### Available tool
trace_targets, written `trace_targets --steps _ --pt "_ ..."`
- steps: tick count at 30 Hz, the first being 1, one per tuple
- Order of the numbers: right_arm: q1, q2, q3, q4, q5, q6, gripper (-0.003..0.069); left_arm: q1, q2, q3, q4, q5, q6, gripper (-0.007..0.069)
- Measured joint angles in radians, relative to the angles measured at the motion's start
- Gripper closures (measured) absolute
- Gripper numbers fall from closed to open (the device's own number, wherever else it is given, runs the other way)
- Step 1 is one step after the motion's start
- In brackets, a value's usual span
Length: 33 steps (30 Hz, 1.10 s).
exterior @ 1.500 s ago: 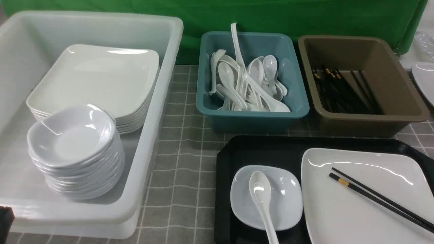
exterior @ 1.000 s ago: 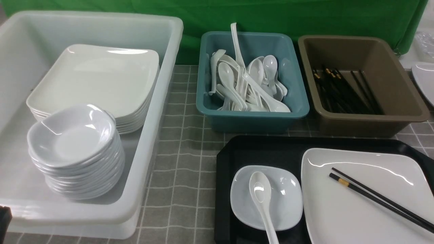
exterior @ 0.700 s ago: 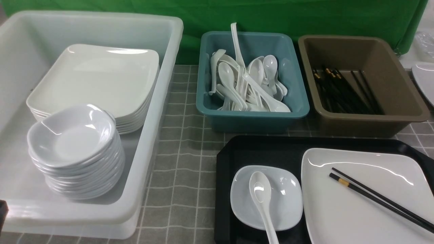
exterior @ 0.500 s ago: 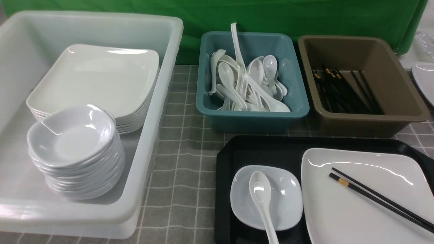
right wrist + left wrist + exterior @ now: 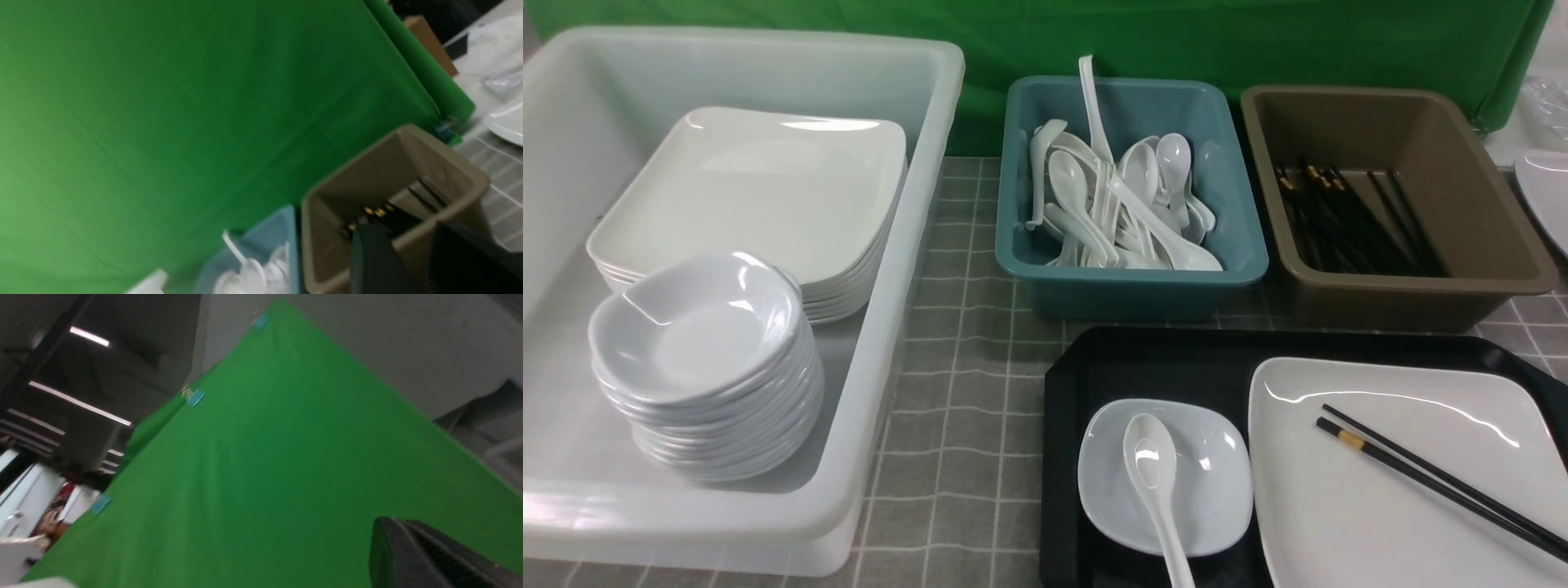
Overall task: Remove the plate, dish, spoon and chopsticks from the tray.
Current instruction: Use the right arm to grab a pair of chopsticks from the plate
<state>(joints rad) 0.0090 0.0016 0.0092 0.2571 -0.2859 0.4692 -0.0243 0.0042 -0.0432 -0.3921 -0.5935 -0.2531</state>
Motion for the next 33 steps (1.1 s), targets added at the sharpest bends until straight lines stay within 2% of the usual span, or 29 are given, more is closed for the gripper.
trace_targets --steps 3,5,7,8,9,13,17,20,24,25,30,33 --pt "0.000 0.000 0.000 0.003 -0.041 0.026 0.0421 -0.002 0.041 -0.141 0.093 0.123 -0.041 0.0621" --pt "0.000 0.000 0.000 0.003 -0.092 0.075 0.0428 -0.005 0.115 -0.300 0.175 0.299 -0.069 0.0621" --pt "0.000 0.001 -0.013 -0.041 -0.105 0.099 0.0480 -0.005 0.228 -0.462 0.219 0.522 -0.081 0.0621" --pt "0.004 0.016 -0.045 -0.107 -0.063 0.108 0.0534 -0.005 0.284 -0.529 0.225 0.623 -0.078 0.0621" --pt "0.010 0.048 -0.106 -0.193 0.007 0.113 0.0584 -0.005 0.360 -0.593 0.224 0.742 -0.052 0.0621" --pt "0.047 0.212 -0.336 -0.334 0.264 0.095 0.0628 -0.005 0.578 -0.759 0.168 1.020 0.126 0.0621" --pt "0.140 0.496 -0.651 -0.376 0.741 -0.120 0.0635 -0.005 0.848 -0.860 -0.012 1.259 0.418 0.0621" --pt "0.212 0.720 -0.835 -0.389 1.083 -0.259 0.0636 -0.023 1.034 -0.872 -0.142 1.332 0.607 0.0621" --pt "0.232 0.939 -0.924 -0.393 1.250 -0.374 0.0641 -0.111 1.160 -0.888 -0.142 1.345 0.673 0.0623" --pt "0.231 0.950 -0.927 -0.393 1.253 -0.387 0.0642 -0.119 1.169 -0.890 -0.140 1.346 0.673 0.0623" --pt "0.157 1.261 -0.952 -0.334 1.250 -0.611 0.0642 -0.395 1.242 -0.972 0.019 1.369 0.522 0.0624" --pt "0.142 1.374 -0.952 -0.325 1.204 -0.667 0.0631 -0.520 1.278 -1.003 0.072 1.378 0.446 0.0624"
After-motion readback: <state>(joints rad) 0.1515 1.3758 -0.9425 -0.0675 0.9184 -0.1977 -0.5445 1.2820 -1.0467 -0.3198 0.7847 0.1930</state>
